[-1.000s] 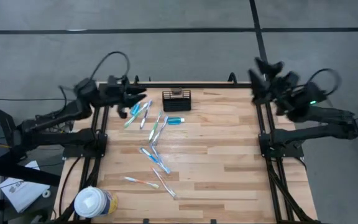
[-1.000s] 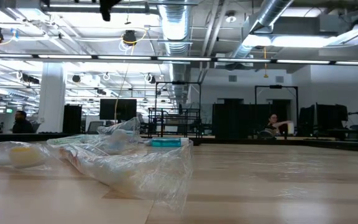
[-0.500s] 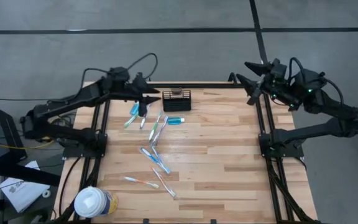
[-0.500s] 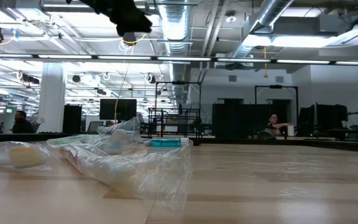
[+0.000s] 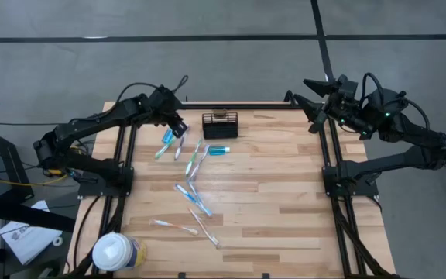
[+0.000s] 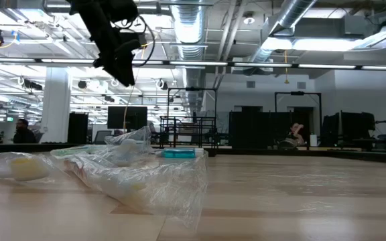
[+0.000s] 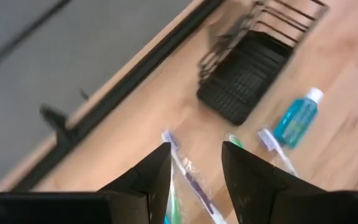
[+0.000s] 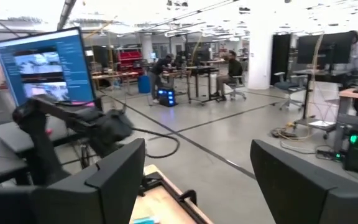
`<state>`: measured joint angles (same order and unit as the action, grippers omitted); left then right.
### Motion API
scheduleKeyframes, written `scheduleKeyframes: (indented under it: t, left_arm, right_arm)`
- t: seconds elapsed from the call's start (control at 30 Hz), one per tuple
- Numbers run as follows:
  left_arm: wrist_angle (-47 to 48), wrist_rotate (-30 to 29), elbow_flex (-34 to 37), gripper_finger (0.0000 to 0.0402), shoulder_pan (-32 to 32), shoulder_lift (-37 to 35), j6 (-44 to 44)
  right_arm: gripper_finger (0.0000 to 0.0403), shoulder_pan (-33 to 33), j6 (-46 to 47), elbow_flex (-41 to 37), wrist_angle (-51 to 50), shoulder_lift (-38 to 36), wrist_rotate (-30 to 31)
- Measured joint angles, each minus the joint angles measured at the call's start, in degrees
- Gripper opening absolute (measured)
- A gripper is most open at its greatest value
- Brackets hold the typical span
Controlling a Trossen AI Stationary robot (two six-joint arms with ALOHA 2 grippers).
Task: Pick & Place toothbrushing station
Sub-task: Put the left blue mouthwash into the black wire organizer
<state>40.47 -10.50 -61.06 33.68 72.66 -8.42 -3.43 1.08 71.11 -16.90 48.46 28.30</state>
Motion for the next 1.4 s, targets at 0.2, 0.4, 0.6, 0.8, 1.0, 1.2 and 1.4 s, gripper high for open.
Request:
scheduleKeyframes:
  t: [0.2, 0.4, 0.6, 0.8, 1.0, 1.2, 1.4]
  left_arm:
    - [5.51, 4.19, 0.00, 0.0135, 6.98, 5.35, -8.29]
    - [5.90, 11.51, 0.04, 0.0135, 11.78, 13.78, -8.24]
    - [5.72, 13.55, 0.06, 0.0152, 14.28, 19.88, -5.29]
    - [4.37, 12.84, 0.09, 0.0197, 16.01, 22.30, -2.55]
    - [-0.98, 10.96, 0.09, 0.0214, 17.13, 22.64, -0.82]
    - [-2.13, 10.93, 0.09, 0.0205, 17.54, 24.42, -0.55]
    - [-2.17, 12.46, 0.09, 0.0198, 17.32, 27.91, -0.51]
  right_arm:
    - [0.0281, 1.23, -0.02, 0.04, -0.02, 0.81, 0.00]
    - [0.0281, 1.21, -1.36, 0.04, 0.39, 0.77, 0.04]
    - [0.0281, 1.21, -1.53, 0.04, 1.84, 0.55, 0.02]
    - [0.0281, 1.21, -1.51, 0.04, 2.86, 0.55, 0.02]
    - [0.0281, 1.21, -1.51, 0.04, 3.46, 0.55, 0.02]
    - [0.0281, 1.21, -1.51, 0.04, 5.48, 0.56, -0.01]
    - [0.0281, 1.21, -1.19, 0.04, 6.85, 0.60, -0.36]
